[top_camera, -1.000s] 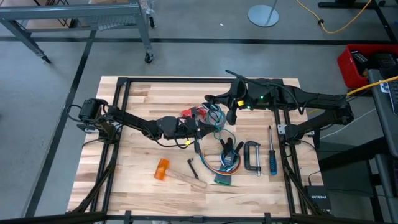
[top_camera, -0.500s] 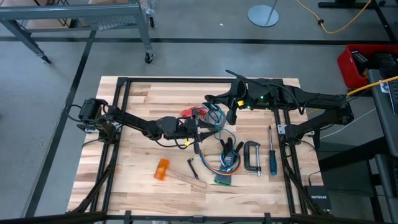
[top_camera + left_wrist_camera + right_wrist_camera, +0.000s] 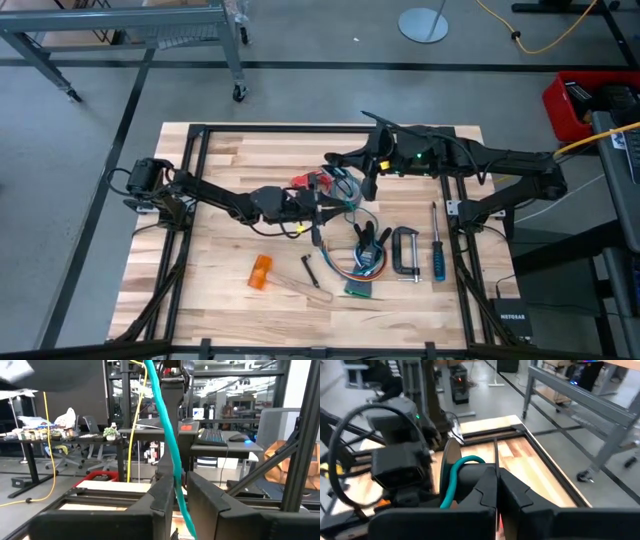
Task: Coil cords
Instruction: Coil the blue wire onto the spool
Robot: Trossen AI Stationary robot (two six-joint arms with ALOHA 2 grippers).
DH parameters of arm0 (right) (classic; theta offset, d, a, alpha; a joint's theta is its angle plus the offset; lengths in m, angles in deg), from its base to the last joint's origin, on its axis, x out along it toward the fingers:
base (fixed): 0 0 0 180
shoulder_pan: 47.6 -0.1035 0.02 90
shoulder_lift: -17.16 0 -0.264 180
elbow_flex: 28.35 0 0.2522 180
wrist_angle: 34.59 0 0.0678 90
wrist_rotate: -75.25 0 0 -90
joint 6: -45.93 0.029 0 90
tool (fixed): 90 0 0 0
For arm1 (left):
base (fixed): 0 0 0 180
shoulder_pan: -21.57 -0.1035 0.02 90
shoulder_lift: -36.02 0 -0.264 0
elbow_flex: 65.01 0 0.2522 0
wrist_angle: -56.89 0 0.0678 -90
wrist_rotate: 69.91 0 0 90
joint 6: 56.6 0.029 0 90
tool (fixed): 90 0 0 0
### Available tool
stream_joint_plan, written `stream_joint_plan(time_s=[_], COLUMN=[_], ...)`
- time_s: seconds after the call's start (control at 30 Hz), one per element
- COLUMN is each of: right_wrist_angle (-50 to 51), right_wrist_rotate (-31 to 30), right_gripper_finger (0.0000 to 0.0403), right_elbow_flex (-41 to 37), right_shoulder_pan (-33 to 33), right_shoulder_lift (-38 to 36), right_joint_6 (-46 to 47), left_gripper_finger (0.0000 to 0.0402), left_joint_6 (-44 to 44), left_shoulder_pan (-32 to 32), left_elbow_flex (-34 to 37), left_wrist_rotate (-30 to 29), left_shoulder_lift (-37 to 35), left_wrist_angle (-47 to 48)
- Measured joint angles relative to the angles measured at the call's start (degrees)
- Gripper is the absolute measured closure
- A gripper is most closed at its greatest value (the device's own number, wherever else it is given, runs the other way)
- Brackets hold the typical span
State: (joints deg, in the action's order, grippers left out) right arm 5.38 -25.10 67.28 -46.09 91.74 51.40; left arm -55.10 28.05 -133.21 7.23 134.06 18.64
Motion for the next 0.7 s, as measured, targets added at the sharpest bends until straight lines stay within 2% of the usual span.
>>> stream_joint_plan(time_s=[0.23, 0.4, 0.6, 0.7], right_wrist_angle=[-0.28, -0.01, 0.23, 0.32], right_wrist_rotate=[0.92, 0.94, 0.94, 0.95], right_gripper_finger=[0.0398, 0.0398, 0.0398, 0.0398], right_elbow_flex=[0.0, 0.0, 0.0, 0.0], right_shoulder_pan=[0.0, 0.0, 0.0, 0.0], right_shoulder_lift=[0.66, 0.54, 0.49, 0.49], right_joint_6=[-0.71, -1.24, -1.3, -1.3], left_gripper_finger=[0.0359, 0.0393, 0.0397, 0.0398], left_joint_6=[0.0, -0.16, -1.05, -1.09], left_shoulder_pan=[0.0, 0.0, 0.0, 0.0], left_elbow_flex=[0.0, 0.0, 0.0, 0.0], left_wrist_rotate=[0.0, -0.05, -0.61, -2.74], left_shoulder_lift=[0.0, 0.0, 0.0, 0.0], left_wrist_angle=[2.53, 4.78, 5.41, 7.18])
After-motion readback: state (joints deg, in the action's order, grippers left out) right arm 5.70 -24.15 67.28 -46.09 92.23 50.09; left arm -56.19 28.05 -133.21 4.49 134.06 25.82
